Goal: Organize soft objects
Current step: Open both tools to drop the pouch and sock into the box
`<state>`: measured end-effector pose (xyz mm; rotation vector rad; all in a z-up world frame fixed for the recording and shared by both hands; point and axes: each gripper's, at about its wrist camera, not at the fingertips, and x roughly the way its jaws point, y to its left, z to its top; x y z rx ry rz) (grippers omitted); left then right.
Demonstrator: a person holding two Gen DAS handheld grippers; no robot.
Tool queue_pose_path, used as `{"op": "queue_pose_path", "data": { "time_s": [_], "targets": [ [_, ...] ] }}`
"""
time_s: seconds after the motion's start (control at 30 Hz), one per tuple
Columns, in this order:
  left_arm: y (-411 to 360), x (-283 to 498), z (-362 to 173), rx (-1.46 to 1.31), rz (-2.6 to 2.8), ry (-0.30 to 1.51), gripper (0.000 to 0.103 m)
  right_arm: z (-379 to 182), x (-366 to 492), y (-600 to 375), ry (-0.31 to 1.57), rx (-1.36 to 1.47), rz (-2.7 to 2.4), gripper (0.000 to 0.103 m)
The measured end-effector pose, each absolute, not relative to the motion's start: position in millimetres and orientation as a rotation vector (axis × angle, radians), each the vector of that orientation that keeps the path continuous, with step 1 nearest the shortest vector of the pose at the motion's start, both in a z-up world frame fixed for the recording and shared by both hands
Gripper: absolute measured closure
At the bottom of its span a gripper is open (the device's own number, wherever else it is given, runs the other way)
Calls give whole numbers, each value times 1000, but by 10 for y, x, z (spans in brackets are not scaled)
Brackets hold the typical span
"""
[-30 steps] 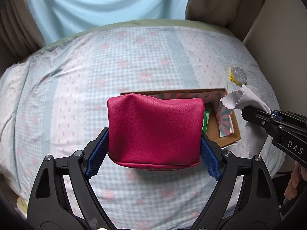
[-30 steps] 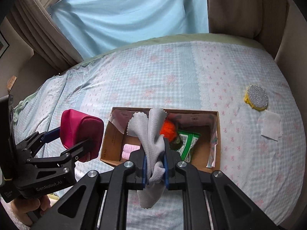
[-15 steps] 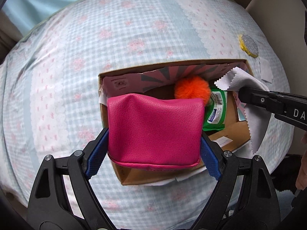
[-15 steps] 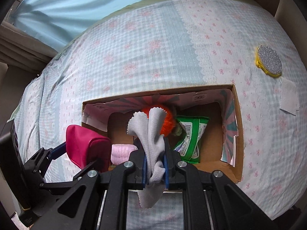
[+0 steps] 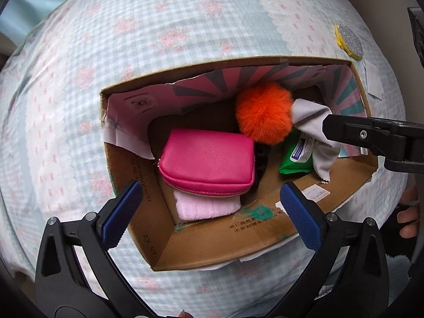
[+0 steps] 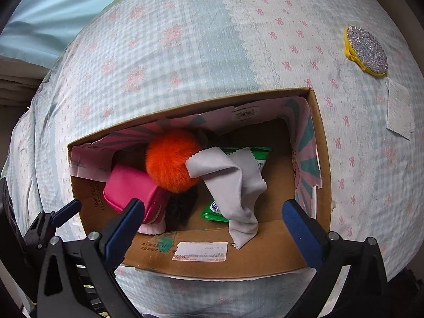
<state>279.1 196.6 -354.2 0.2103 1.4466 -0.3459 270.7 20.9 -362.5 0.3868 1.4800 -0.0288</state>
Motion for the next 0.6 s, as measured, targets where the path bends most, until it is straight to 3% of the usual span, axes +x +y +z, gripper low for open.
{"op": "queue_pose_path", "data": {
  "time_s": [0.33, 0.6],
  "targets": [
    [1991, 2776, -3304, 196, -325, 1411, 0, -3471, 2624, 194, 1445, 392, -11, 0],
    [2028, 2601, -2823, 172, -301, 1310, 0, -3037, 2375, 235, 1326, 339, 21, 0]
  ]
}}
